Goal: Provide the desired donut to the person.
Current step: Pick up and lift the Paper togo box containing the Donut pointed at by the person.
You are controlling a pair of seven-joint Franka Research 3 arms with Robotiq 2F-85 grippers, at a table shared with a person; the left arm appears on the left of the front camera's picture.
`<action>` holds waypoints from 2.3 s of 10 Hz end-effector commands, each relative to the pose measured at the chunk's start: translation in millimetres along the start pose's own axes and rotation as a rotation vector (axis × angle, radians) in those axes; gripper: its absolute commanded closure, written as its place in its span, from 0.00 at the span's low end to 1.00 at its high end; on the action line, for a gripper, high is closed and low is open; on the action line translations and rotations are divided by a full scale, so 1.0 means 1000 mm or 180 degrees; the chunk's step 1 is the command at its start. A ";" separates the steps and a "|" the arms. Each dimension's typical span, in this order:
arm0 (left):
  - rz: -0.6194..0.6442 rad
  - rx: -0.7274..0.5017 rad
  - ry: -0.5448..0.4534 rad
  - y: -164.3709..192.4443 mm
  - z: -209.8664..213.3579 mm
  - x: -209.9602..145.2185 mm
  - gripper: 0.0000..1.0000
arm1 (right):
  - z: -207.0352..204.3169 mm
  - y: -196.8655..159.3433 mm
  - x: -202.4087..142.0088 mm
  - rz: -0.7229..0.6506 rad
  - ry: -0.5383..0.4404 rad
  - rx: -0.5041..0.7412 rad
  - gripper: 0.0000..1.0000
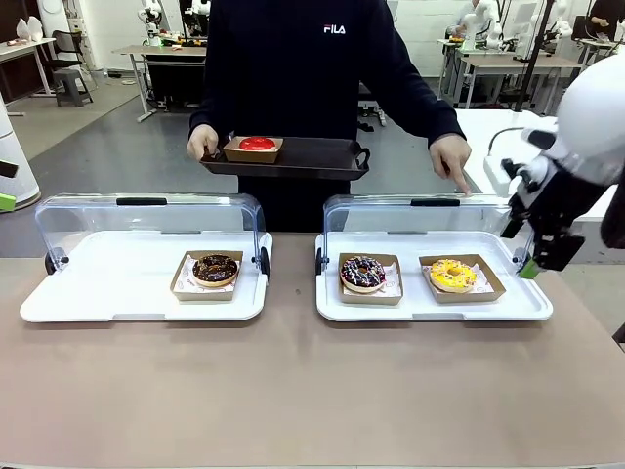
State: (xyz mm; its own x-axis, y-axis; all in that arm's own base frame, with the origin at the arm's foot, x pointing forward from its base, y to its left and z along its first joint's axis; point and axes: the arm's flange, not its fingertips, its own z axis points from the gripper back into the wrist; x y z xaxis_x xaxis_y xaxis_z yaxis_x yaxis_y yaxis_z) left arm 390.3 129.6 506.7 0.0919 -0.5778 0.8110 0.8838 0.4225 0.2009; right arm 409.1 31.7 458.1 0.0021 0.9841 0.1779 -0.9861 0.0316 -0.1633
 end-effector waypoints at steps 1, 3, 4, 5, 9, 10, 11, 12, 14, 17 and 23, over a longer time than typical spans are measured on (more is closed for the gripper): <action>-0.0009 0.0039 -0.0055 -0.001 0.000 -0.001 0.00 | -0.061 -0.017 -0.014 0.0187 0.0101 -0.0133 0.00; -0.0009 0.0039 -0.0055 -0.001 0.000 -0.001 0.00 | -0.096 -0.034 -0.016 0.0427 0.0161 -0.0144 0.00; -0.0009 0.0039 -0.0055 -0.001 0.000 -0.001 0.00 | -0.110 -0.049 -0.022 0.0472 0.0163 -0.0085 0.00; -0.0009 0.0039 -0.0055 -0.001 0.000 -0.001 0.00 | -0.115 -0.055 -0.026 0.0495 0.0152 -0.0054 0.00; -0.0009 0.0039 -0.0055 -0.001 0.000 -0.001 0.00 | -0.124 -0.063 -0.030 0.0449 0.0265 -0.0108 0.00; -0.0009 0.0039 -0.0055 -0.001 0.000 -0.001 0.00 | -0.128 -0.066 -0.031 0.0387 0.0280 -0.0085 0.00; -0.0009 0.0039 -0.0055 -0.001 0.000 -0.001 0.00 | -0.132 -0.067 -0.032 0.0409 0.0330 -0.0076 0.00; -0.0009 0.0039 -0.0055 -0.001 0.000 -0.001 0.00 | -0.132 -0.067 -0.033 0.0371 0.0313 -0.0054 0.00; -0.0009 0.0039 -0.0055 -0.001 0.000 -0.001 0.00 | -0.136 -0.068 -0.037 0.0340 0.0288 -0.0038 0.00; -0.0009 0.0039 -0.0055 -0.001 0.000 -0.001 0.00 | -0.137 -0.069 -0.038 0.0350 0.0311 -0.0005 0.62; -0.0009 0.0039 -0.0055 -0.001 0.000 -0.001 0.00 | -0.143 -0.073 -0.038 0.0376 0.0402 0.0013 1.00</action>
State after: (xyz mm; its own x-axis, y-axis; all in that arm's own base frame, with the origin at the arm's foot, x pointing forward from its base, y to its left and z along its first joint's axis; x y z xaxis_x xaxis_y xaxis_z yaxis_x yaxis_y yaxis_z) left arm 390.1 129.6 506.7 0.0922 -0.5777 0.8110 0.8837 0.4228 0.2007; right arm 496.5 18.3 325.6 -0.0930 0.9935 0.0661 -0.9820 -0.0805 -0.1709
